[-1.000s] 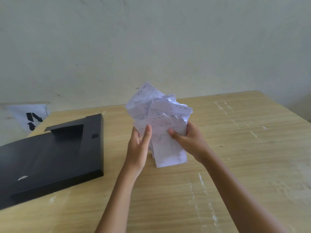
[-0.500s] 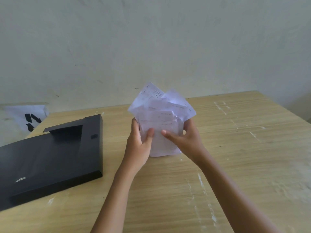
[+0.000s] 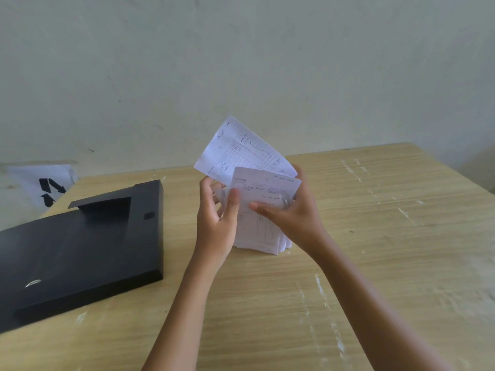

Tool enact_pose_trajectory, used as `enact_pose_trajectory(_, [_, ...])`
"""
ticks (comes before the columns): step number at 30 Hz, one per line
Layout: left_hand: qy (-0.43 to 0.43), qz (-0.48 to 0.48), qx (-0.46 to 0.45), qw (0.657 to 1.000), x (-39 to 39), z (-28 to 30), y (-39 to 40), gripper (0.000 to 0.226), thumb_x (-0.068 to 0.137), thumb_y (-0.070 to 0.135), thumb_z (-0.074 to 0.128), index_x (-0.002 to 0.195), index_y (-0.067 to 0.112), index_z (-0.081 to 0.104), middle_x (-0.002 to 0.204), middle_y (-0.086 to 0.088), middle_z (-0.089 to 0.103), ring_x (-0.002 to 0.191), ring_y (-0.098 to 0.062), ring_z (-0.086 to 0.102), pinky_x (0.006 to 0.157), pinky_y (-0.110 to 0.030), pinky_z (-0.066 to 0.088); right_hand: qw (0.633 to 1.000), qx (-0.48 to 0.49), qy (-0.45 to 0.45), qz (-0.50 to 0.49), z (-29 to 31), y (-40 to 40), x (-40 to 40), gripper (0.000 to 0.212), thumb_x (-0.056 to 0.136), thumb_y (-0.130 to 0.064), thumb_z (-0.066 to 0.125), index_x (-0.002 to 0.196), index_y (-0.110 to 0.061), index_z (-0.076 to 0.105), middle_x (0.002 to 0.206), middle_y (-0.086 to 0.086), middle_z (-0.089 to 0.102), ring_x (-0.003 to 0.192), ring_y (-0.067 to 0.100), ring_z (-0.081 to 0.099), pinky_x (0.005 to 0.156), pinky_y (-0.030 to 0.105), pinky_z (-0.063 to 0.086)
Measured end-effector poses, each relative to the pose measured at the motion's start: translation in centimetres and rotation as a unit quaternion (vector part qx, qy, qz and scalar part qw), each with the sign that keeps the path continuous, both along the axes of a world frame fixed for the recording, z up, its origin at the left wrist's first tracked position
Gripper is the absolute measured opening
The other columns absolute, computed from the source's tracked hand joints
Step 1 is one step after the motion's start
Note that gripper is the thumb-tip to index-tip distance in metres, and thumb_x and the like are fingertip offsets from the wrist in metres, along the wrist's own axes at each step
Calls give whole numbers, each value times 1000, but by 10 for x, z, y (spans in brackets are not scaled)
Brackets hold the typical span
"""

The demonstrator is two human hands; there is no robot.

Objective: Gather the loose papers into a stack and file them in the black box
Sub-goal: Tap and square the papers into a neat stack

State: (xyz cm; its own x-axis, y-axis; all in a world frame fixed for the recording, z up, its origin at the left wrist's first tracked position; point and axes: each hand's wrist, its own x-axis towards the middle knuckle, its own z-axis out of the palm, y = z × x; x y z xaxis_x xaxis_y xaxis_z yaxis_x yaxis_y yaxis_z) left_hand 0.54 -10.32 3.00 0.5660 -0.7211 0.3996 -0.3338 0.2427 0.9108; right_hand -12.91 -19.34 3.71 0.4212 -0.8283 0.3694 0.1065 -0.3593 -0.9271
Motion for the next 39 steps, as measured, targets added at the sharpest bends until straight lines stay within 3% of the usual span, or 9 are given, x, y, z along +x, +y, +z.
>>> enact_pose_trajectory(6, [76, 56, -51, 994, 1, 11, -8, 17, 109, 40, 39, 106, 30, 53, 96, 4, 63, 89, -6, 60, 82, -25, 50, 1000, 15, 20, -8, -8, 2, 2, 87, 58, -30, 97, 126, -42, 45, 115, -3, 61, 107, 17, 66, 91, 44, 58])
enact_pose_trajectory(11, [-46, 115, -18, 992, 12, 12, -9, 24, 110, 34, 37, 93, 19, 45, 77, 9, 49, 68, -7, 46, 66, -19, 40, 999, 13, 37, -1, -12, 1, 4, 87, 57, -29, 98, 126, -41, 46, 112, -7, 60, 103, 17, 66, 88, 42, 59])
enact_pose_trajectory(15, [-133, 99, 27, 986, 24, 6, -8, 22, 110, 32, 38, 97, 20, 51, 91, 5, 59, 85, -9, 56, 78, -21, 42, 999, 11, 41, -1, -14, 1, 5, 88, 57, -29, 98, 126, -40, 45, 114, -3, 64, 105, 15, 65, 89, 41, 59])
enact_pose_trajectory(19, [-34, 5, 90, 995, 18, 3, -6, 31, 110, 36, 33, 100, 26, 60, 107, 18, 64, 102, 17, 57, 86, -8, 40, 999, 26, 24, 6, -16, 1, 6, 91, 57, -28, 98, 128, -40, 43, 117, 0, 66, 104, 16, 69, 88, 42, 60])
enact_pose_trajectory(24, [32, -72, 57, 995, 15, -4, 0, 52, 101, 64, 28, 115, 30, 65, 113, 9, 71, 104, -3, 65, 83, -15, 49, 997, 70, 15, 9, -23, -2, 4, 86, 56, -25, 99, 126, -35, 51, 112, -2, 71, 99, 12, 72, 83, 39, 62])
enact_pose_trajectory(28, [-29, -69, 63, 995, 21, -8, 2, 46, 98, 62, 46, 96, 17, 56, 83, -7, 54, 79, -16, 51, 78, -34, 43, 994, 90, 40, 51, -33, -5, -1, 55, 65, -20, 95, 113, -19, 69, 105, 2, 77, 97, 17, 74, 82, 42, 61])
enact_pose_trajectory(31, [-38, -33, 62, 997, 26, -4, 5, 32, 98, 50, 59, 124, 32, 58, 77, -2, 59, 75, -10, 58, 76, -26, 50, 993, 83, 69, 49, -41, -5, -1, 42, 69, -22, 92, 107, -18, 74, 101, 2, 78, 94, 17, 75, 83, 47, 62])
enact_pose_trajectory(34, [22, -64, 54, 996, 32, -4, 5, 75, 85, 32, 77, 150, 36, 38, 98, 5, 77, 92, -4, 72, 77, -20, 57, 994, 78, 67, 33, -44, -6, 0, 40, 71, -20, 91, 107, -17, 74, 100, 2, 78, 93, 17, 75, 83, 46, 62])
enact_pose_trajectory(39, [44, -94, 146, 984, 30, -26, 0, 28, 89, 26, 72, 116, 25, 64, 96, 21, 77, 97, -5, 72, 79, -18, 57, 995, 74, 62, 26, -49, -6, 5, 41, 70, -22, 91, 107, -18, 74, 101, 1, 78, 95, 17, 75, 85, 48, 60])
